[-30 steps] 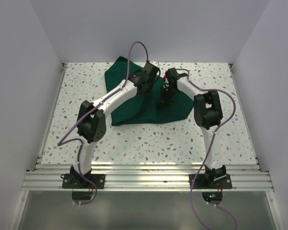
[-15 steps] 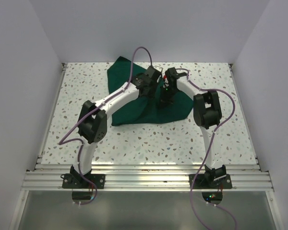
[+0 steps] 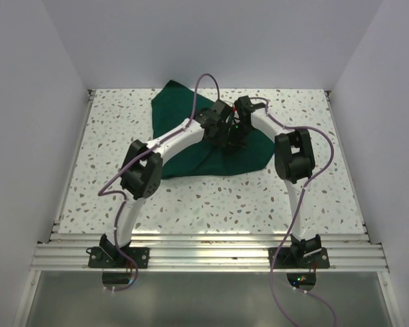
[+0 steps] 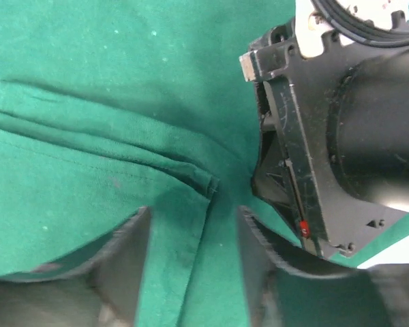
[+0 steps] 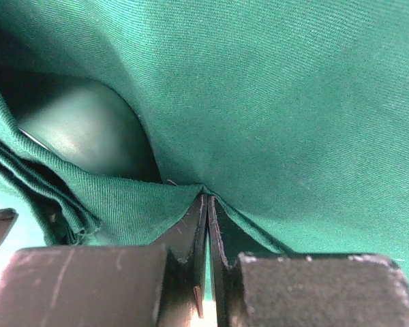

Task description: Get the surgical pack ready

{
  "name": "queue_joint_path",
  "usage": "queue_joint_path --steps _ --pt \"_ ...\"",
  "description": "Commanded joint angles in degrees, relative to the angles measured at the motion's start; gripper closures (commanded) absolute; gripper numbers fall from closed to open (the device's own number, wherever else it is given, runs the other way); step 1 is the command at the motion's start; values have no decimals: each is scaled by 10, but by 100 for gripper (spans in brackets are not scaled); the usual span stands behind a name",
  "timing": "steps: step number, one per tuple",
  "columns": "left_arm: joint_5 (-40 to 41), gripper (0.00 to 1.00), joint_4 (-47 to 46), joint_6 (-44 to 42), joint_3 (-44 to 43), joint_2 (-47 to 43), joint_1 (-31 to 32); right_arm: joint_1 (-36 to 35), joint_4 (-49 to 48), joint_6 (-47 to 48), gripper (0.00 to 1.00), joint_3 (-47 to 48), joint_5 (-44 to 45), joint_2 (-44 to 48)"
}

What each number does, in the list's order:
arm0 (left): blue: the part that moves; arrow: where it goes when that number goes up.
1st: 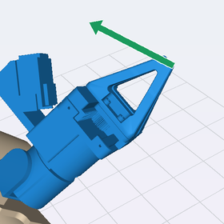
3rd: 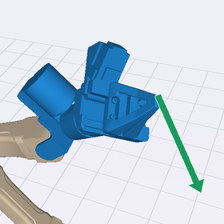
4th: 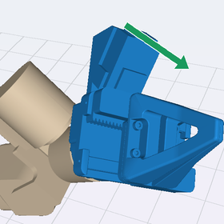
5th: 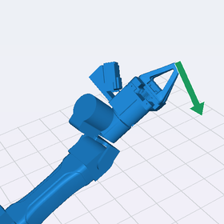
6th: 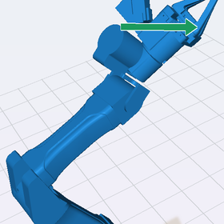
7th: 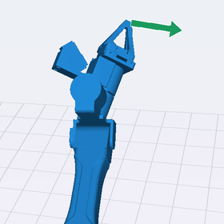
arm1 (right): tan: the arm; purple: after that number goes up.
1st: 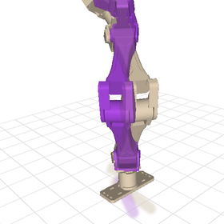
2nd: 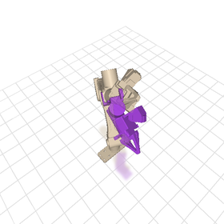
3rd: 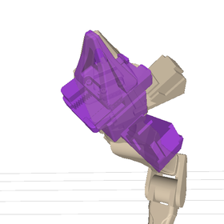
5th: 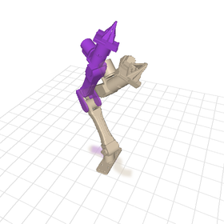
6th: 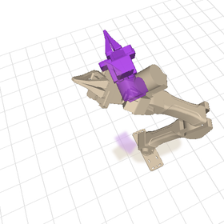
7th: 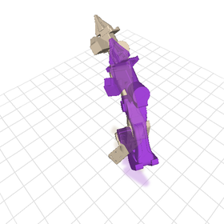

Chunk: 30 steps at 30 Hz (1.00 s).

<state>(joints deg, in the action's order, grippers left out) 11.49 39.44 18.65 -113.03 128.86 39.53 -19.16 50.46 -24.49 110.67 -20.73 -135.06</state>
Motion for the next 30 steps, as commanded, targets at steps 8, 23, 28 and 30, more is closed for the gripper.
queue_joint_path --steps 8,23,28,30 --pt "-7 42 -52 38 149 -226 -60 0 21 13 96 45 16 9" --pt "-139 100 -137 73 495 -429 -119 10 36 6 95 74 -118 78" --pt "-161 100 -153 77 562 -447 -162 -15 12 -21 95 55 -178 100" --pt "-164 100 -151 75 584 -453 -171 -9 -16 -44 95 32 -186 116"
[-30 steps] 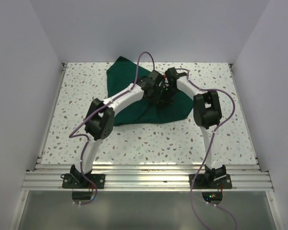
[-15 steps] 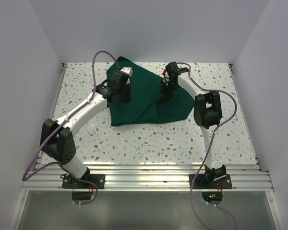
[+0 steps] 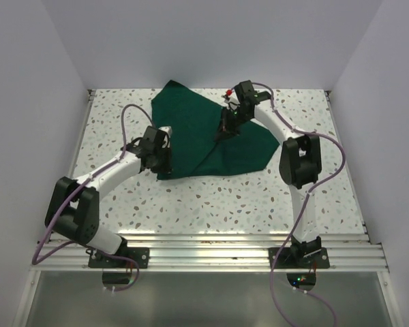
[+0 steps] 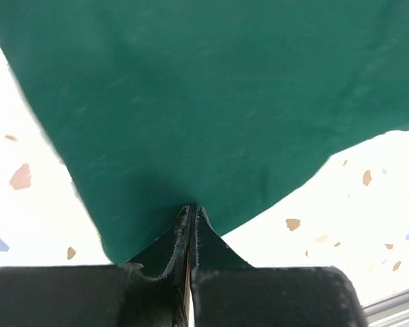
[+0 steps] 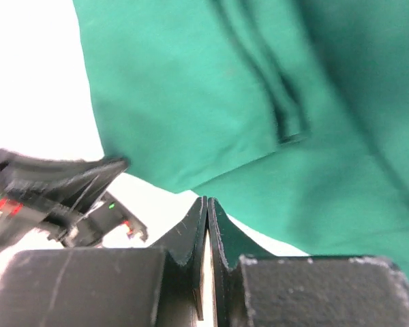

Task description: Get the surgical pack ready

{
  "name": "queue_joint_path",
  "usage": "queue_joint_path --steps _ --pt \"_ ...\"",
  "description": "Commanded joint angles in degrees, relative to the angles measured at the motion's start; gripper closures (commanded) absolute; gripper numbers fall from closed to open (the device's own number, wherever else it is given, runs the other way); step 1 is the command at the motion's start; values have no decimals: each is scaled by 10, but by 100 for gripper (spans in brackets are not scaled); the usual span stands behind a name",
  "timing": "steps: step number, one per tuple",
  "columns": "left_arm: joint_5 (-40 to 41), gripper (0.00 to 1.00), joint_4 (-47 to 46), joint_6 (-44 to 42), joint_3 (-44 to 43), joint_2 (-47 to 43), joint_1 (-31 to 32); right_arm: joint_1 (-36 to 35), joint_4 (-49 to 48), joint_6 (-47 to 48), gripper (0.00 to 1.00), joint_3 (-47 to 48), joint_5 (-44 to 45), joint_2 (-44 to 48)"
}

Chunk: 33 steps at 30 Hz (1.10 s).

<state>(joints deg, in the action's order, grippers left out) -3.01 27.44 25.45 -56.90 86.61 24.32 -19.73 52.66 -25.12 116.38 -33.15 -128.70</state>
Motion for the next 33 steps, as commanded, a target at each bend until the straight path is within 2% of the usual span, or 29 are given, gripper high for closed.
queue_joint_path --steps 1,5,6,8,12,13,17,22,33 --pt "-19 100 -32 5 30 -40 -26 0 -49 -47 95 -35 -55 54" --pt "-24 100 -32 -1 63 -64 -34 26 -31 -47 92 -25 12 51" --pt "-29 100 -35 -1 65 -73 -34 42 -28 -47 91 -24 59 54" --pt "-33 100 -36 -4 65 -80 -34 58 -27 -47 80 -24 109 56" --pt "-39 100 -27 -8 43 -86 -34 116 -30 -41 71 -27 193 46" --pt "-41 99 -22 -7 30 -88 -34 127 -29 -36 65 -29 221 43" --pt "-36 95 -9 -10 -5 -93 -35 180 -17 -12 49 -26 269 22" --pt "-40 89 -1 -11 -15 -101 -55 239 -7 4 37 -35 275 0" --pt "-63 88 22 -25 -25 -88 -105 254 -48 24 35 -97 220 -27"
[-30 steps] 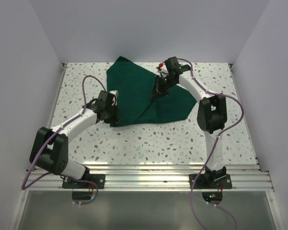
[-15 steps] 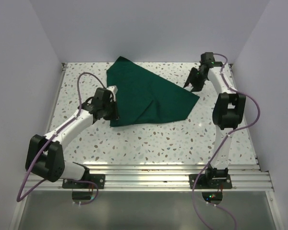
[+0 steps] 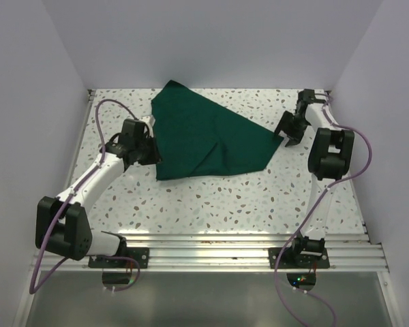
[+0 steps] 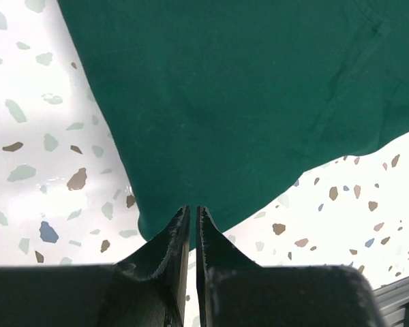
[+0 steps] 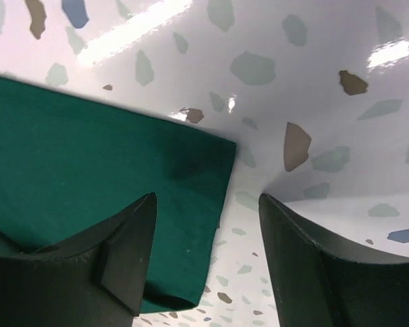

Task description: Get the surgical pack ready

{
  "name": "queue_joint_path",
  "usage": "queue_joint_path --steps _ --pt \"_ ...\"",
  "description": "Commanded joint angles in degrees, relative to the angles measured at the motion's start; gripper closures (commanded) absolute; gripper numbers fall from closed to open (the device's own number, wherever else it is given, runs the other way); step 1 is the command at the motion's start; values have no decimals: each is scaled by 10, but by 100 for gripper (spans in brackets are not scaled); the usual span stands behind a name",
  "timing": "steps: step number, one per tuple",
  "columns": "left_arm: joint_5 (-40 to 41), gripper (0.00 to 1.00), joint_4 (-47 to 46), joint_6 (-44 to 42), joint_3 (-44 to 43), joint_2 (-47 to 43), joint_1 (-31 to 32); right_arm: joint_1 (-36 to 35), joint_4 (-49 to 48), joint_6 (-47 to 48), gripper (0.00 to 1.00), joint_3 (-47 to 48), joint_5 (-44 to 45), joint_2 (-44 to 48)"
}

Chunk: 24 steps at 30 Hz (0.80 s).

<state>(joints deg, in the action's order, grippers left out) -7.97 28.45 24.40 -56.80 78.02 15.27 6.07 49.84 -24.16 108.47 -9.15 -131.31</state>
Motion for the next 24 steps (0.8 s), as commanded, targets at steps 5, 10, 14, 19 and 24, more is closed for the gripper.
queue_joint_path --steps 5,10,14,19,24 --pt "-14 88 22 -25 -38 4 -32 -4 -40 12 38 -33 -54 -17" --pt "-27 88 25 -23 -42 9 -49 -5 -64 6 50 -19 -82 -37" --pt "-34 88 30 -23 -47 13 -55 -9 -72 2 58 -10 -98 -49" --pt "-34 88 34 -16 -49 13 -62 -15 -84 -1 82 0 -115 -48" --pt "-42 87 30 -4 -42 10 -75 -26 -79 -11 99 11 -115 -20"
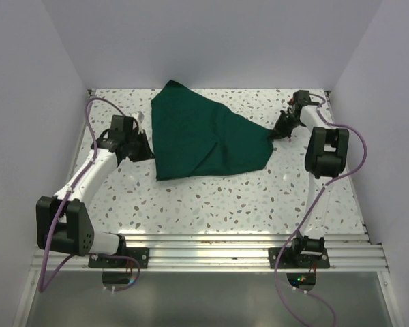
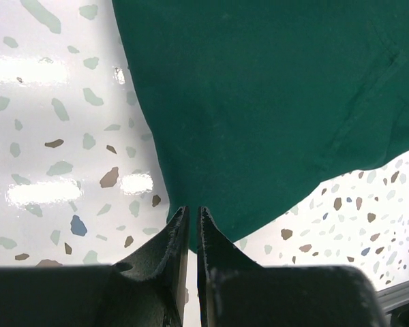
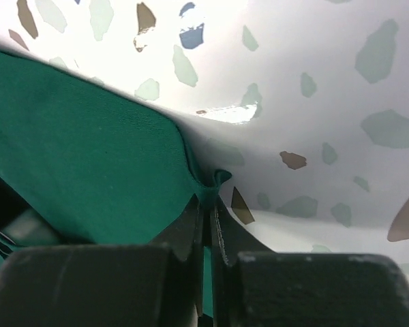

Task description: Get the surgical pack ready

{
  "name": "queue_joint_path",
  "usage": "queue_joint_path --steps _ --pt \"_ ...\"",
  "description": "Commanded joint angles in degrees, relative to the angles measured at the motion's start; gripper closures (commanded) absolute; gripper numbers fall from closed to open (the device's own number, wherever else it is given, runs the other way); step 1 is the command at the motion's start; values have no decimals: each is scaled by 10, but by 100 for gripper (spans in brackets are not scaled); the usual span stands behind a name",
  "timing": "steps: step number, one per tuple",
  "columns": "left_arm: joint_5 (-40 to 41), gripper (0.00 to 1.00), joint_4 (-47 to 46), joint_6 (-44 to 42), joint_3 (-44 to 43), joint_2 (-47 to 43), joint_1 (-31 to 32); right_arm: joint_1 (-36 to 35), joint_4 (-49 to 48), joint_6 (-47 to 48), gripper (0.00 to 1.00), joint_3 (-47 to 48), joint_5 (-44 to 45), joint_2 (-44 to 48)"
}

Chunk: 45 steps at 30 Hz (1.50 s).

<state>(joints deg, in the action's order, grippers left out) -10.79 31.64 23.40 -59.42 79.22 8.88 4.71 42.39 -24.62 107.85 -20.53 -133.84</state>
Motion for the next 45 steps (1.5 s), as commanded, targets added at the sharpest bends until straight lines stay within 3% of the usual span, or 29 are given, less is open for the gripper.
queue_joint_path --steps 1,6,17,28,36,45 --pt "-14 87 -2 8 -14 -2 -13 -15 2 -8 100 22 -1 19" --pt "-14 87 -8 11 -9 -1 -19 -43 45 -5 100 57 -3 68" --pt "-4 87 -37 23 25 31 -26 -197 82 -38 100 182 -24 127" --pt "10 88 -47 43 35 72 -30 -342 33 -89 100 324 -66 39" --pt "0 88 -67 51 59 75 -30 -414 -37 -105 100 323 -78 1" --pt "-2 88 -75 49 74 73 -30 -433 -61 -113 100 308 -72 -25"
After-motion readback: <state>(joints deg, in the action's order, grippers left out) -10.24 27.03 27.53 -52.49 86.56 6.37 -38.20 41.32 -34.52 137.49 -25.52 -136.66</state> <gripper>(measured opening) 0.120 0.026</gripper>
